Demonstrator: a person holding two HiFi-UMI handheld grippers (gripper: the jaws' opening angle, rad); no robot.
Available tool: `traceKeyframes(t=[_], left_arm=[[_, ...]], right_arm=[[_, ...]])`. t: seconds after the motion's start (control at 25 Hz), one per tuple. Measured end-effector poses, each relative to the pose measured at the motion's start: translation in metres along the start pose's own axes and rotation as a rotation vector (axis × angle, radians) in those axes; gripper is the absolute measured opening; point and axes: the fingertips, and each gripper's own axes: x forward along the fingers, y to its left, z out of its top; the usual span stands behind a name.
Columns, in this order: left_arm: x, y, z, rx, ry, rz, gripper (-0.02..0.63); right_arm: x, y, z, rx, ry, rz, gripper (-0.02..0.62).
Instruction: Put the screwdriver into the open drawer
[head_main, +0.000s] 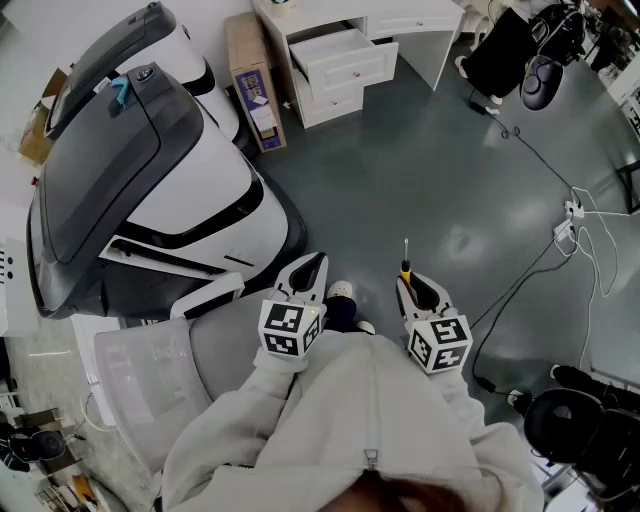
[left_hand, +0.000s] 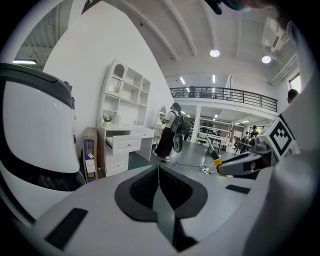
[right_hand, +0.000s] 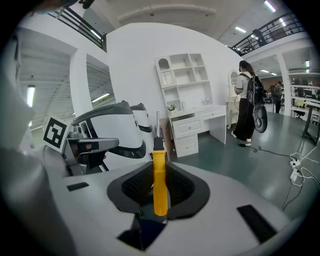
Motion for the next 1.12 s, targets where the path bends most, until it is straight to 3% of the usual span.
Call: traceKeyframes(t=[0.6,1.12], left_arm=[[0.0,-0.017,-0.008,0.019,0.03,-0.02,0.02],[0.076,0.05,0.03,0.003,0.031,-0.02,0.02]], right_arm=[[-0.006,-0.011,-0.008,0.08,-0.013,-0.011,0.091],[0.081,-0.034,0.046,0.087,0.011,-0.01,0.091]])
